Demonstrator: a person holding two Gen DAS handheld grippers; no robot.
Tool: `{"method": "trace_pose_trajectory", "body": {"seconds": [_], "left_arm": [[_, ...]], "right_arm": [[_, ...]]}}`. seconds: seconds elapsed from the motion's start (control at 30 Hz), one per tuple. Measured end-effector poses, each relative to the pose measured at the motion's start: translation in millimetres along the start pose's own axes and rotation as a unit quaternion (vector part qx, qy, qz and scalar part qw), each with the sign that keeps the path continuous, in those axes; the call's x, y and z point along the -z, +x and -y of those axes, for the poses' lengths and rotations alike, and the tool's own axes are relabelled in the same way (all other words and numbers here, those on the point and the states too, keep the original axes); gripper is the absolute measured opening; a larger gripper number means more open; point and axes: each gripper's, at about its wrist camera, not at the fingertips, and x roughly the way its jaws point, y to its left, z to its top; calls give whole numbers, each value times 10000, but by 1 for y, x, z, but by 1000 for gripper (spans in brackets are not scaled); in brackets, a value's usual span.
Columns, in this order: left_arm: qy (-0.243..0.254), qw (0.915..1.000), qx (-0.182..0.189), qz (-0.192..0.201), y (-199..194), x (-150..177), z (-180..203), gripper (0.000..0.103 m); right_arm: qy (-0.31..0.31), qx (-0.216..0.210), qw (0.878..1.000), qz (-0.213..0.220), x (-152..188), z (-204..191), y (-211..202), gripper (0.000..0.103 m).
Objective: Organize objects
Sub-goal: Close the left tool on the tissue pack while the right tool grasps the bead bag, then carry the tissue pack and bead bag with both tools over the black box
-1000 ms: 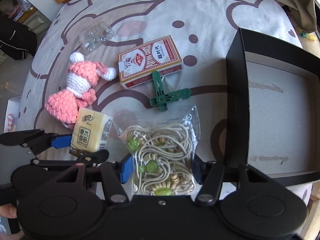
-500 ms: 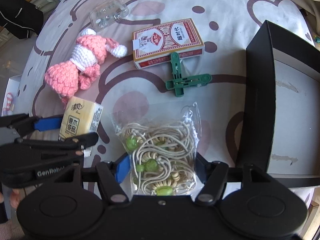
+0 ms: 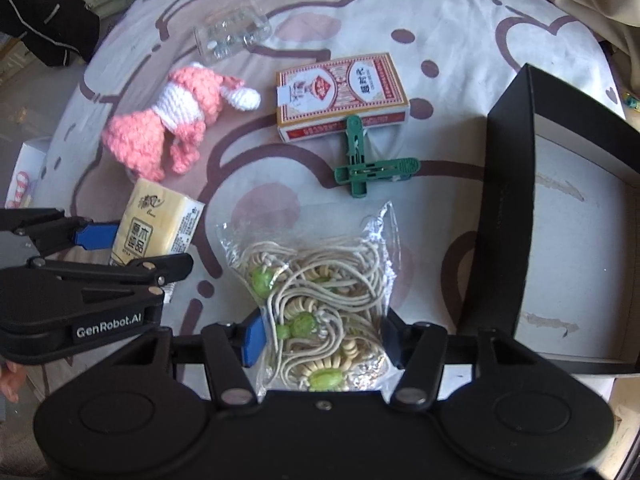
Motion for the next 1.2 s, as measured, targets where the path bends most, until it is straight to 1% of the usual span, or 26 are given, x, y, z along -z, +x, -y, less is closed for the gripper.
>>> {"method": "trace_pose_trajectory", "body": {"seconds": [0.23, 0.43, 0.87, 1.07, 1.2], "left_arm": [[-99, 9996, 8, 276, -29, 11, 2, 52], [-129, 9984, 117, 530, -51, 19, 10, 52], [-206, 9940, 218, 1054, -96, 39, 27, 52], [-116, 9922, 126, 1235, -109, 45, 35, 52], [-173, 9898, 72, 1413, -116, 47, 36, 52]], "right_arm": [[158, -34, 9992, 372, 6, -6, -27, 58], [305, -101, 9973, 658, 18, -5, -54, 57], [459, -3, 9922, 1155, 48, -5, -96, 57], [523, 86, 9889, 1389, 59, -2, -109, 57], [578, 64, 9856, 1585, 64, 1, -120, 58]]}}
